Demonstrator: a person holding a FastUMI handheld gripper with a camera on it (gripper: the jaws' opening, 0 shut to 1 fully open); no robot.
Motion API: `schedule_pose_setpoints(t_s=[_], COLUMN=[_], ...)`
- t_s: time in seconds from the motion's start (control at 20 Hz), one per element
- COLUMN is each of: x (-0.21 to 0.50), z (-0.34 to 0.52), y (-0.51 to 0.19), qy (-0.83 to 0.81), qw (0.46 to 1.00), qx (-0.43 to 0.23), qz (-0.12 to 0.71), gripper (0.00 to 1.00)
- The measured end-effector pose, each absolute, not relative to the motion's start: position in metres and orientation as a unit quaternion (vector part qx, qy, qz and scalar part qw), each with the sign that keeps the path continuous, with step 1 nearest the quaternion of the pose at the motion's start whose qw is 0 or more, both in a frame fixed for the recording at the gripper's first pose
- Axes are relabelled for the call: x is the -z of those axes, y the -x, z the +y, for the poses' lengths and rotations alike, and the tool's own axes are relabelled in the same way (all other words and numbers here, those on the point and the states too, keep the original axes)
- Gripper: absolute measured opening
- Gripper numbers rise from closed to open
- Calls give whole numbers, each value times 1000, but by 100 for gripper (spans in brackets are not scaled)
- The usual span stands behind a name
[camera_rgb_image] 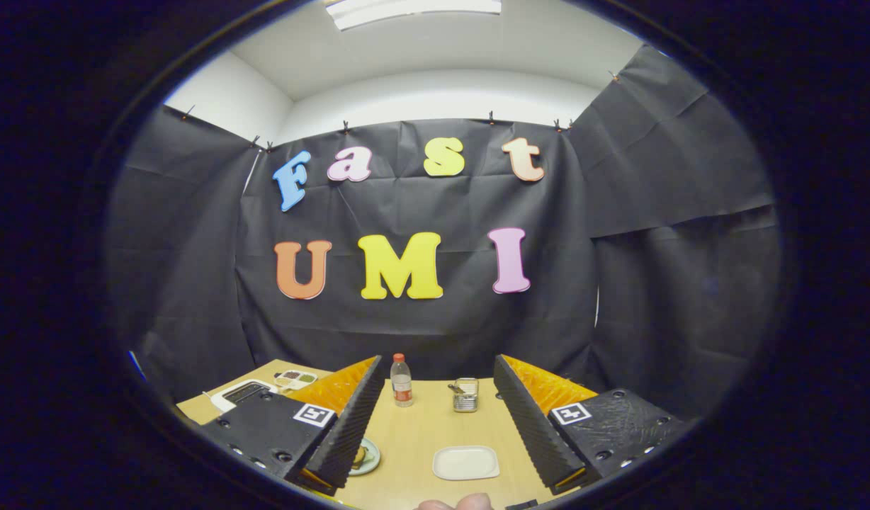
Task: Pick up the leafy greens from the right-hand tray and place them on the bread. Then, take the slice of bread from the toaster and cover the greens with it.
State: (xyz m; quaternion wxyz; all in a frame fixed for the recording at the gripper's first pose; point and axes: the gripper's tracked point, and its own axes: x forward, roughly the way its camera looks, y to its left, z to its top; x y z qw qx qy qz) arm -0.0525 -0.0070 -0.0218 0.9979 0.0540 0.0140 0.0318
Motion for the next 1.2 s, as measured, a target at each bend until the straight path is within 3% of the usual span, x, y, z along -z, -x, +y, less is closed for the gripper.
schedule_pose_setpoints(t_s=[0.35,1.2], x=[-12,-18], z=[-19,32], y=[53,30], qy=[-78,-92], qw=[997,995], qx=[-19,-26], qz=[-1,15], gripper=[95,96])
